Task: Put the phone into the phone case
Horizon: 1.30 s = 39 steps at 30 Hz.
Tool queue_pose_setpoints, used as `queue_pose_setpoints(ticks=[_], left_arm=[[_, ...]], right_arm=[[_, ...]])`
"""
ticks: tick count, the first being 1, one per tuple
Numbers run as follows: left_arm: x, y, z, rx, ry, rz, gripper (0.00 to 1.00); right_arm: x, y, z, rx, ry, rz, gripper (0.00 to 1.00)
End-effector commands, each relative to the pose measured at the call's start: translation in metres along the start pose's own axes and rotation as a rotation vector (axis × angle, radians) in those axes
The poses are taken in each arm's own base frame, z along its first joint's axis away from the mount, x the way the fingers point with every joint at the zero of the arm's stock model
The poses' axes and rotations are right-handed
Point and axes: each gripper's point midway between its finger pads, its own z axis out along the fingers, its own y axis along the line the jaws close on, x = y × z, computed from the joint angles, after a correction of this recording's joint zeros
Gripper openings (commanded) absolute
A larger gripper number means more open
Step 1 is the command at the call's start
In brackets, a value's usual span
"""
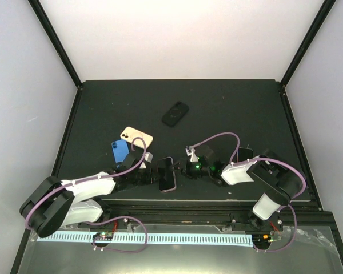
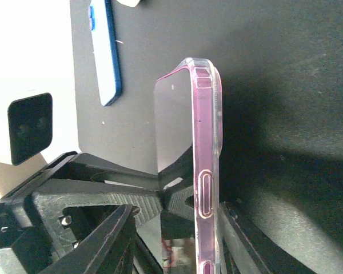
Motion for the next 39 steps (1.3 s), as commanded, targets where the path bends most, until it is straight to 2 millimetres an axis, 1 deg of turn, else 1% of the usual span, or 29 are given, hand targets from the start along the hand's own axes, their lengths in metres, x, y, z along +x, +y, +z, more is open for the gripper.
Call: queue_pose_setpoints(ticks=[1,5,12,17,21,26,30,33,36,38,39], left_arm=[[-0.007,-0.009,-0.002,0.019,-0.020,0.028,0.19],[-0.007,-0.008,-0.004,0.027,-0.030,0.032,0.20],[-0.004,-0.007,-0.003,0.040,-0.029,0.027,0.20],[-0.003,-0.007,-0.003,0.049,-0.034,0.033,0.20],[-0.002,-0.007,-0.003,0.052,-0.035,0.031,0.20],[-0.005,-0.012,-0.007,0.066,-0.046,0.032,0.20],[-0.007,-0.019,-0.013,0.092,-0.052,0.028,0.20],[-0.010,-0.029,-0.021,0.133,-0.061,0.029,0.22],[-0.015,-0.043,-0.033,0.183,-0.073,0.039,0.25],[-0.020,-0.050,-0.044,0.210,-0.091,0.043,0.31],[-0.024,-0.057,-0.053,0.233,-0.112,0.049,0.34]], right_arm=[[0.012,0.043,0.000,-0.186,0.070,-0.057,0.40],[0.015,0.039,0.001,-0.180,0.082,-0.050,0.41],[0.019,0.044,0.005,-0.219,0.118,-0.034,0.41],[0.021,0.037,0.008,-0.194,0.130,-0.034,0.40],[0.022,0.033,0.009,-0.177,0.133,-0.041,0.33],[0.018,0.019,0.010,-0.091,0.109,-0.062,0.23],[0.014,0.018,0.007,-0.052,0.088,-0.101,0.17],[0.009,0.024,0.001,-0.050,0.060,-0.133,0.14],[0.007,0.039,-0.007,-0.103,0.046,-0.166,0.13],[0.008,0.051,-0.012,-0.157,0.049,-0.187,0.13],[0.009,0.057,-0.016,-0.181,0.049,-0.198,0.13]])
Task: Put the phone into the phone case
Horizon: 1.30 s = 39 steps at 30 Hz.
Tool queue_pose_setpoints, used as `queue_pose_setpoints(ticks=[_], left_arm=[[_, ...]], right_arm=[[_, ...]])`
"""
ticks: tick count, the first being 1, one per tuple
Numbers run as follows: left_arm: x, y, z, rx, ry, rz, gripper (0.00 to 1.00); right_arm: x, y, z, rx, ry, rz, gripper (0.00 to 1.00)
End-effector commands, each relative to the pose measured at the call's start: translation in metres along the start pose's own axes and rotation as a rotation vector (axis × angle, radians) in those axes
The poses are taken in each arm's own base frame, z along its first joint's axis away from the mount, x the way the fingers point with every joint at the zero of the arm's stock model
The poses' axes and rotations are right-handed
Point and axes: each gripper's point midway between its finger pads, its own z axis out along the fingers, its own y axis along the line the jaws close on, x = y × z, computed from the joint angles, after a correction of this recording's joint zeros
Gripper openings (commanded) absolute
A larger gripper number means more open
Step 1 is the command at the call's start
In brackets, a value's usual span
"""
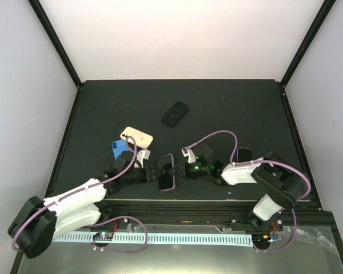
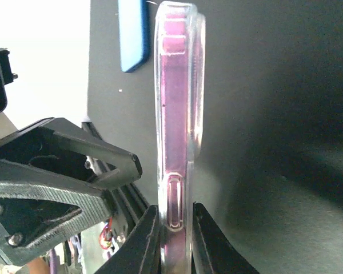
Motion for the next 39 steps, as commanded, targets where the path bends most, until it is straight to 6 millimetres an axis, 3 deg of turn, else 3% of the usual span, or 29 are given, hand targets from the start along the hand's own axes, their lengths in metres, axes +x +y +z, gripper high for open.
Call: queue_pose_setpoints(ticks=[1,3,8,14,18,21,26,34,39], left_arm=[[-0.019,-0.032,-0.025,0.095,-0.045,0.015,0.39],[-0.028,-0.039,-0.040,0.118,-0.088,0.017,0.53],[-0.044,-0.060,-0.078,0.193,-0.203,0.033,0.71],[-0.050,-0.101,-0.115,0.390,-0.258,0.078,0.79],[-0.048,-0.130,-0.132,0.556,-0.264,0.119,0.80],[-0.046,-0.139,-0.139,0.639,-0.276,0.136,0.80],[-0.043,-0.146,-0.147,0.766,-0.297,0.115,0.75],[-0.044,-0.149,-0.153,0.815,-0.324,0.117,0.65],[-0.046,-0.149,-0.154,0.815,-0.339,0.104,0.49]], right_arm=[[-0.010,0.048,-0.016,-0.157,-0.045,-0.128,0.13],[-0.010,0.062,-0.025,-0.197,-0.052,-0.169,0.13],[-0.003,0.103,-0.052,-0.313,-0.056,-0.299,0.13],[0.009,0.143,-0.080,-0.433,-0.032,-0.405,0.13],[0.018,0.164,-0.096,-0.532,-0.011,-0.431,0.13],[0.027,0.177,-0.108,-0.619,0.017,-0.431,0.13],[0.032,0.184,-0.116,-0.669,0.030,-0.430,0.13],[0.037,0.184,-0.117,-0.684,0.050,-0.442,0.13],[0.039,0.183,-0.117,-0.694,0.059,-0.437,0.14]])
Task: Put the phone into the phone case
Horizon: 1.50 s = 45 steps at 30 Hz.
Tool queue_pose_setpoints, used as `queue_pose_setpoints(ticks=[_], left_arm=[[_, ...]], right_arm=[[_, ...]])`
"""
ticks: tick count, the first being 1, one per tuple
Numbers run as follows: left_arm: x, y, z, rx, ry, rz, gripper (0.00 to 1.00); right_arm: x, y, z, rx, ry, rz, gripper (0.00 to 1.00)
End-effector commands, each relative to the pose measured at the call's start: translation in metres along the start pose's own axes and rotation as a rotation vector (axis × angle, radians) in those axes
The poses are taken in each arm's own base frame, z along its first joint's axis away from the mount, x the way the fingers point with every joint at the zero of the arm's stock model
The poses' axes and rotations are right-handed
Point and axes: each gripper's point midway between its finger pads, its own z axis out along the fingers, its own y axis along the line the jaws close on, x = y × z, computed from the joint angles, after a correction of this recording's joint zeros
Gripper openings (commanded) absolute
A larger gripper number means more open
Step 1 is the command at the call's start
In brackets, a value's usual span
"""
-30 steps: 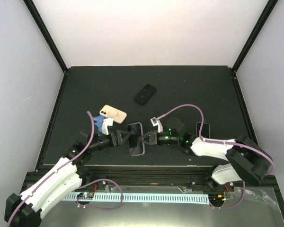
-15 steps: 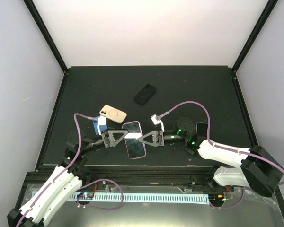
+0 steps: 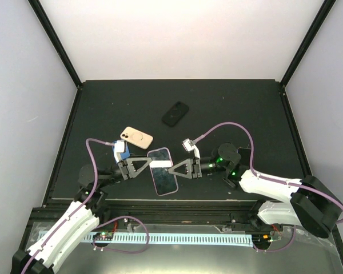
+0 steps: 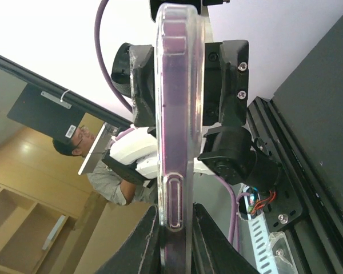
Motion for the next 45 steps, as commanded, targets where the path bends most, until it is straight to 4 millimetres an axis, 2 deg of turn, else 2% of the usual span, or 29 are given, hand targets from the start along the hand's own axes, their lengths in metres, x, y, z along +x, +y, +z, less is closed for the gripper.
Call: queue_pose_setpoints(ticks=[1,11,13,20,21,23,26,28,31,35,36,39,41,44,45], left_arm=[[-0.006,-0.016,-0.002,0.055,-0.028,0.034,0.45],[-0.005,-0.005,-0.001,0.027,-0.030,0.016,0.09],[-0.004,0.007,0.000,-0.040,-0.016,-0.002,0.02],[-0.004,0.009,0.001,-0.080,0.001,-0.015,0.01],[-0.004,0.007,0.001,-0.077,0.005,-0.012,0.03],[-0.004,0.004,0.002,-0.073,0.014,-0.010,0.17],[-0.005,-0.004,0.001,-0.055,0.014,-0.002,0.33],[-0.008,-0.010,0.001,-0.040,0.001,0.001,0.38],[-0.010,-0.019,0.000,0.000,-0.015,0.002,0.38],[-0.013,-0.029,-0.002,0.055,-0.037,-0.003,0.34],[-0.014,-0.031,-0.002,0.065,-0.045,-0.004,0.30],[-0.016,-0.031,-0.001,0.061,-0.049,-0.011,0.12],[-0.015,-0.023,0.001,0.018,-0.033,-0.030,0.02],[-0.012,0.000,0.003,-0.124,0.002,-0.065,0.02],[-0.012,0.000,0.004,-0.142,0.014,-0.038,0.01]], right_arm=[[-0.003,0.020,-0.003,-0.071,-0.012,-0.073,0.14],[0.000,0.014,-0.003,-0.058,-0.015,-0.060,0.14],[0.000,0.013,-0.004,-0.055,-0.017,-0.062,0.14],[-0.001,0.002,-0.002,-0.013,-0.018,-0.045,0.20],[0.000,0.002,-0.002,-0.017,-0.014,-0.048,0.16],[0.001,0.004,-0.001,-0.035,-0.007,-0.050,0.11],[0.001,0.013,-0.002,-0.073,-0.009,-0.048,0.12],[0.001,0.017,-0.003,-0.087,-0.007,-0.053,0.13],[0.001,0.021,-0.003,-0.107,-0.007,-0.056,0.13],[-0.001,0.030,-0.003,-0.144,0.000,-0.047,0.14],[-0.001,0.031,-0.003,-0.149,0.002,-0.048,0.14],[0.001,0.027,-0.002,-0.132,0.010,-0.043,0.15],[0.004,0.019,-0.001,-0.104,0.021,-0.043,0.19],[0.004,0.013,0.001,-0.070,0.035,-0.050,0.22],[0.003,0.015,0.001,-0.069,0.035,-0.054,0.22]])
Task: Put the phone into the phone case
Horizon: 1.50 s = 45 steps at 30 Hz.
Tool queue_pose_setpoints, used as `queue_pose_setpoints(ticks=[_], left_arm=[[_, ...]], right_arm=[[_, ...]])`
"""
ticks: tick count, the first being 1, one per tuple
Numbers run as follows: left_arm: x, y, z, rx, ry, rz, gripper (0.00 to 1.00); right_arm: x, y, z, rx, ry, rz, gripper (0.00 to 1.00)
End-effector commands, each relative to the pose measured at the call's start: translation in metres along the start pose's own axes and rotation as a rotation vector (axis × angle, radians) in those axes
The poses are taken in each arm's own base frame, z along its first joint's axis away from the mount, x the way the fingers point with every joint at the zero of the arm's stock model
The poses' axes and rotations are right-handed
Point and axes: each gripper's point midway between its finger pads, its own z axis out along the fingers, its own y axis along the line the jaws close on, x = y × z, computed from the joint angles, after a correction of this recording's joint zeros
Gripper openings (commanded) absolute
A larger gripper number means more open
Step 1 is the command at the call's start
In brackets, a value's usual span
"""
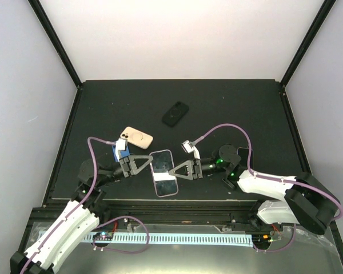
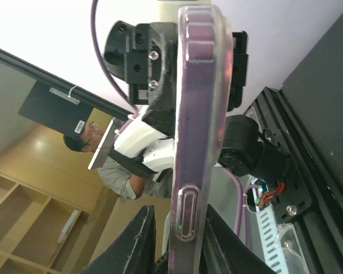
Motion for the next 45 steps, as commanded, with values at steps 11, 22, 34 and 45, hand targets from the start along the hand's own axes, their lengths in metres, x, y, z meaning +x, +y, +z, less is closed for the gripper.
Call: queue_pose_setpoints(ticks=[11,22,34,45], left_arm=[[-0.006,-0.001,0.003,-0.104,0.032,0.015,0.32],[0.021,0.024,0.000,-0.122,0.136,-0.049,0.68],[0.024,0.040,-0.004,-0.104,0.082,-0.121,0.65],[0.021,0.037,0.001,-0.029,0.070,-0.185,0.57]], right_arm=[[-0.035,-0.011,-0.002,0.087,-0.186,0.024,0.18],[-0.065,-0.034,-0.003,0.099,-0.344,0.130,0.15],[-0.088,-0.039,-0.006,0.032,-0.449,0.248,0.14],[-0.123,-0.041,-0.021,-0.063,-0.660,0.276,0.13]])
